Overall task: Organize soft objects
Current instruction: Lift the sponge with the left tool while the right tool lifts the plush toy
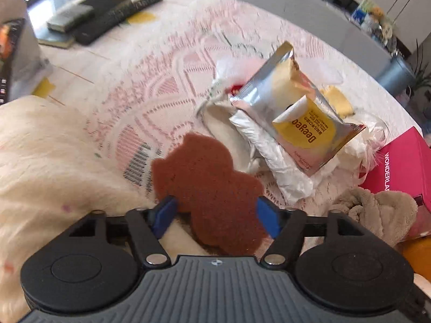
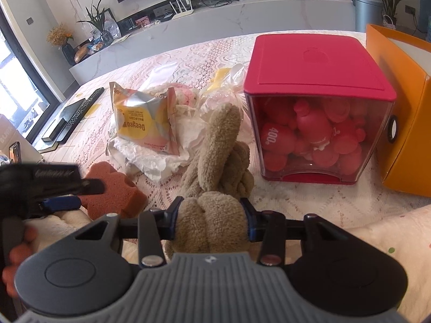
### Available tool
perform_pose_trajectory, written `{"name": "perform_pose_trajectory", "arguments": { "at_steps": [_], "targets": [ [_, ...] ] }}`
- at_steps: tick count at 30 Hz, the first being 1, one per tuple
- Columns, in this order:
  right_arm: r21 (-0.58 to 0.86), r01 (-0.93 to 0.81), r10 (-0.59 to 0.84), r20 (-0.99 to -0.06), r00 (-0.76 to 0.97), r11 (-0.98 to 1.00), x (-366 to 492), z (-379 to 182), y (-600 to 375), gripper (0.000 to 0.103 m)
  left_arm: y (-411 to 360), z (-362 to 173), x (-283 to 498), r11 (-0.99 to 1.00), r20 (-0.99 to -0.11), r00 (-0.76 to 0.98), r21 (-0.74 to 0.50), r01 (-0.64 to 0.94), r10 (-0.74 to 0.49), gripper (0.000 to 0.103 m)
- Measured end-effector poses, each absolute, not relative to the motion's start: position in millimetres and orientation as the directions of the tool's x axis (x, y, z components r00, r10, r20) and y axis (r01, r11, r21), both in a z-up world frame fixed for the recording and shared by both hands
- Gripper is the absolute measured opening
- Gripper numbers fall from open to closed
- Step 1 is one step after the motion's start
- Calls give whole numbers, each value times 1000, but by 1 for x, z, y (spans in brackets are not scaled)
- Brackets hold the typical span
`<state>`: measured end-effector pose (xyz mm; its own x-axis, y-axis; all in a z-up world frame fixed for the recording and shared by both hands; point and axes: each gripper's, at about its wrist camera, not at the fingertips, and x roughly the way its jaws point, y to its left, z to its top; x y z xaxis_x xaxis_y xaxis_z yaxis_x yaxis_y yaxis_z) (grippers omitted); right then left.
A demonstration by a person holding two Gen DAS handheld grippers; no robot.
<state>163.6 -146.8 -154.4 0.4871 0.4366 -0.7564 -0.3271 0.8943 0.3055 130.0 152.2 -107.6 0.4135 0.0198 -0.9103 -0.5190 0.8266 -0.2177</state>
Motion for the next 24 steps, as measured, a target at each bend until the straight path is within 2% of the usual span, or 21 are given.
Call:
{"name": "perform_pose_trajectory", "arguments": {
  "at_steps": [2, 4, 11, 17, 24],
  "targets": [
    [313, -323, 440, -757, 484, 893, 165, -156, -148, 44, 159, -108, 140, 828, -930, 366, -221, -515, -21, 92],
    [318, -321, 442, -758, 480, 892, 166, -157, -147, 44, 164, -110, 148, 824, -943, 326, -239, -513, -70, 100],
    [320, -329, 449, -756, 477, 888, 166, -156, -147, 45, 187, -118, 167, 767, -960, 118, -274, -580, -254, 100],
    [330, -326, 455, -753, 475, 886, 167, -156, -148, 45, 186, -126, 178, 690, -956, 92, -267, -673, -280, 99],
    [348, -318, 465, -749, 471, 882, 168, -158, -152, 45, 174, -142, 186, 624, -981, 65, -168, -763, -184, 100]
  ]
}}
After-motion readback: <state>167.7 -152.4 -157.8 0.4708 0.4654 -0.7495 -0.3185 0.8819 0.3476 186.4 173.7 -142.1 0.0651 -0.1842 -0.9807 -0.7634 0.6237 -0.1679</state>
